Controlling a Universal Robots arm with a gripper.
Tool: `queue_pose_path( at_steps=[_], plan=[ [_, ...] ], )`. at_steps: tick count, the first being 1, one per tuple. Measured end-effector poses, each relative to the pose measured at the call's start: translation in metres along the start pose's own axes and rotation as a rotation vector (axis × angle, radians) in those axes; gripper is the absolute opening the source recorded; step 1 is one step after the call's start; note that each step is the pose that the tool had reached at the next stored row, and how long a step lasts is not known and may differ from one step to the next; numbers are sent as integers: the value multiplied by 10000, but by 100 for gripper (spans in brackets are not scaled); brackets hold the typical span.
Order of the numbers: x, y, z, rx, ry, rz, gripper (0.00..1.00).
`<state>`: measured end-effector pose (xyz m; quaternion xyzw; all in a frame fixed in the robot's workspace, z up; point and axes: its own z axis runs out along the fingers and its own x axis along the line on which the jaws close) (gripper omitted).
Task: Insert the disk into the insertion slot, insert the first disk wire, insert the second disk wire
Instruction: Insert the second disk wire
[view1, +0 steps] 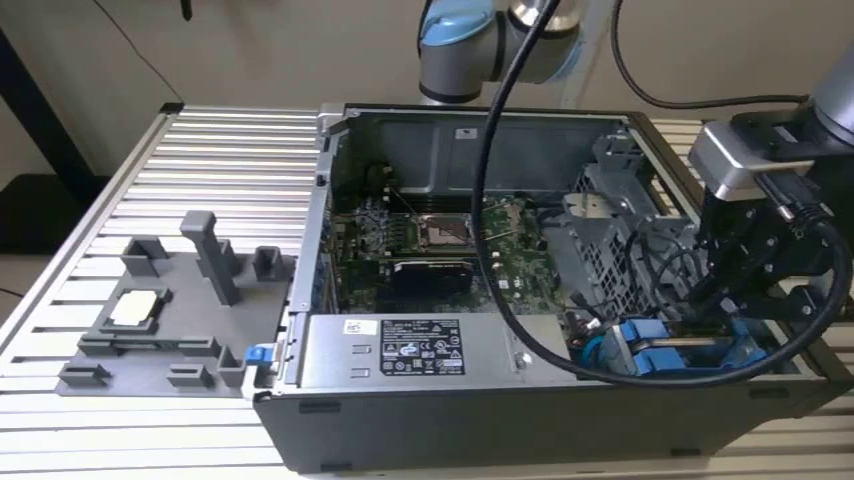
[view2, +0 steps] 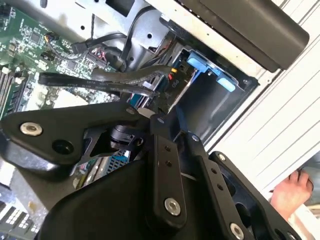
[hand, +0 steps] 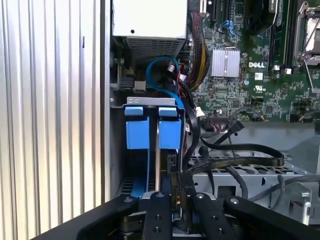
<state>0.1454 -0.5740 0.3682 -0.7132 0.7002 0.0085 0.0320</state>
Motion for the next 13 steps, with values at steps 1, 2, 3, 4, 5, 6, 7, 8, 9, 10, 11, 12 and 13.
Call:
queue_pose_path(
  at_steps=[1, 2, 3, 4, 5, 6, 7, 8, 9, 10, 11, 12, 13],
  plan=[
    [-3, -1, -43, 0, -4, 0, 23],
    [-5, -3, -81, 0, -3, 0, 23],
    [-6, -3, -103, 0, -2, 0, 23],
    [-5, -4, -104, 0, -3, 0, 23],
    [-6, -3, -104, 0, -4, 0, 23],
    [-6, -4, -104, 0, -5, 0, 23],
    [-6, -3, -104, 0, -5, 0, 23],
    [-6, -4, -105, 0, -4, 0, 23],
    [-6, -4, -106, 0, -3, 0, 23],
    [-6, -4, -106, 0, -4, 0, 23],
    [-6, -4, -107, 0, -3, 0, 23],
    [-6, -4, -107, 0, -3, 0, 23],
    [-6, -4, -107, 0, -3, 0, 23]
  ],
)
